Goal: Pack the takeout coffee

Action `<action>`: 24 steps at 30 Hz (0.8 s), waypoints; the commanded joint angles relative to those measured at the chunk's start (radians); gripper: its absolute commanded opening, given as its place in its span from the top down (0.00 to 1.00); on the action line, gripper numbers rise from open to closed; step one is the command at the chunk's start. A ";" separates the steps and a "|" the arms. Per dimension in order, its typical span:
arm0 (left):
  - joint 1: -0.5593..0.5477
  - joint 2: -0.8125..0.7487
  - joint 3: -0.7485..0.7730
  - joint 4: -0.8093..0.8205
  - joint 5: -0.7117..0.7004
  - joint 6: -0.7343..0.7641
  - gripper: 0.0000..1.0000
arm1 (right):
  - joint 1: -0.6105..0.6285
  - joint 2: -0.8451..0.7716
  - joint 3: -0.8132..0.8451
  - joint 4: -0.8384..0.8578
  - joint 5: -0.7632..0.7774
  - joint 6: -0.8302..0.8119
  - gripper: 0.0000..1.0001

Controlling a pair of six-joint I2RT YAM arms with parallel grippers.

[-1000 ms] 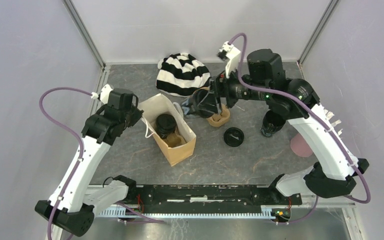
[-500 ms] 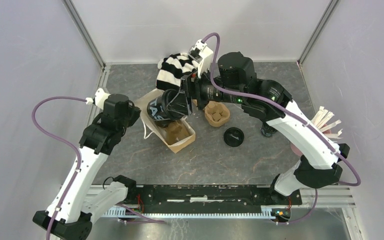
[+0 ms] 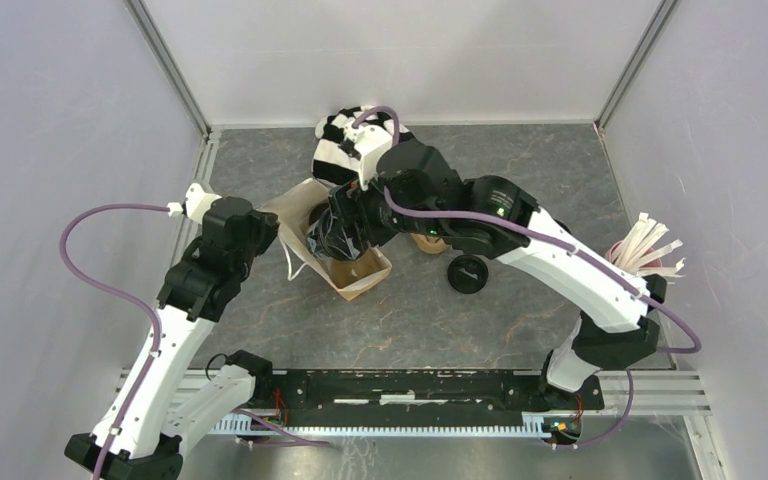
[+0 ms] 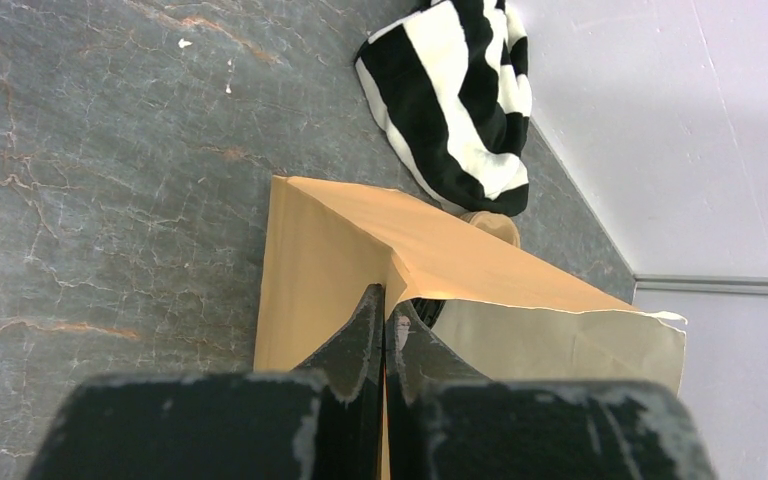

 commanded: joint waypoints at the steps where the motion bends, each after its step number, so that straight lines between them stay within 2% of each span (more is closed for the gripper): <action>1: 0.001 -0.007 -0.003 0.063 -0.024 -0.007 0.98 | 0.031 0.036 0.081 -0.081 0.152 -0.016 0.40; 12: 0.002 -0.016 -0.015 0.058 -0.010 -0.030 0.98 | 0.097 0.116 0.107 -0.171 0.313 -0.014 0.41; 24: 0.001 -0.024 -0.012 0.044 0.001 -0.038 0.98 | 0.116 0.183 0.111 -0.183 0.347 -0.030 0.42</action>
